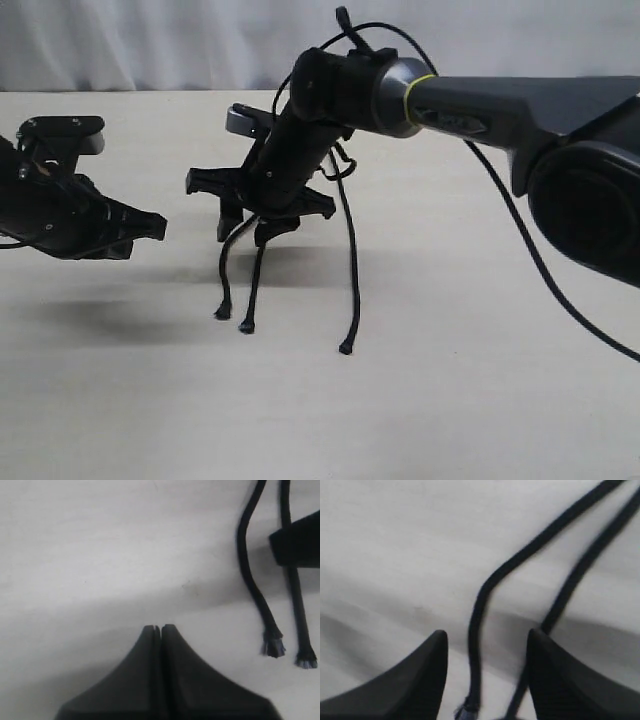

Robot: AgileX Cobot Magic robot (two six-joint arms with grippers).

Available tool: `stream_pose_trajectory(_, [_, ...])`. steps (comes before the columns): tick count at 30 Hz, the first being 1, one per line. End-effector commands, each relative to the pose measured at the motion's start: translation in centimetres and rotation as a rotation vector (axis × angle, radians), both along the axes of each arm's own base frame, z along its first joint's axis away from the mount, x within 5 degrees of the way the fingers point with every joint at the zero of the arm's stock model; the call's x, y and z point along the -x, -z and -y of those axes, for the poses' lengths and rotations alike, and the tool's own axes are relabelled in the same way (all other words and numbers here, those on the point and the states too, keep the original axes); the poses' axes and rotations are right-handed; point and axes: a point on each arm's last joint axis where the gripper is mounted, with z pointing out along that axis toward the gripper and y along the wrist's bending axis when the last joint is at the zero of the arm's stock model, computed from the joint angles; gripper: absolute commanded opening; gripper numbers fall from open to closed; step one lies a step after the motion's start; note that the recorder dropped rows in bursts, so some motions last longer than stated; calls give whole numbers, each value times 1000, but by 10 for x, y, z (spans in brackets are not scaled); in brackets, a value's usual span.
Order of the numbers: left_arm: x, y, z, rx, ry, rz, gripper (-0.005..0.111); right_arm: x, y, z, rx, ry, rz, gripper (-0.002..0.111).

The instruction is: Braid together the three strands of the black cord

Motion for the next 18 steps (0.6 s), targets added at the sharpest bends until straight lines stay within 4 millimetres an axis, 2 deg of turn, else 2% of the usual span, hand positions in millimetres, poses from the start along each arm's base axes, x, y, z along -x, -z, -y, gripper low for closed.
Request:
stream_pose_trajectory(1, [-15,-1,3,10,13,-8,0,-3,-1,14,82,-1,-8,47])
stream_pose_trajectory(4, [-20,-7,4,14,20,3,0,3,9,7,167,-8,3,47])
stream_pose_trajectory(9, [-20,-8,4,15,23,-3,0,11,16,-4,202,-28,10,47])
stream_pose_trajectory(14, [-19,-8,5,22,21,-12,0,20,30,-8,266,-36,-37,40])
stream_pose_trajectory(16, [-19,-8,5,28,16,-15,0,24,35,-9,295,-58,-53,34])
stream_pose_trajectory(18, [-19,-7,5,29,20,-18,0,27,35,-8,331,-91,-54,18])
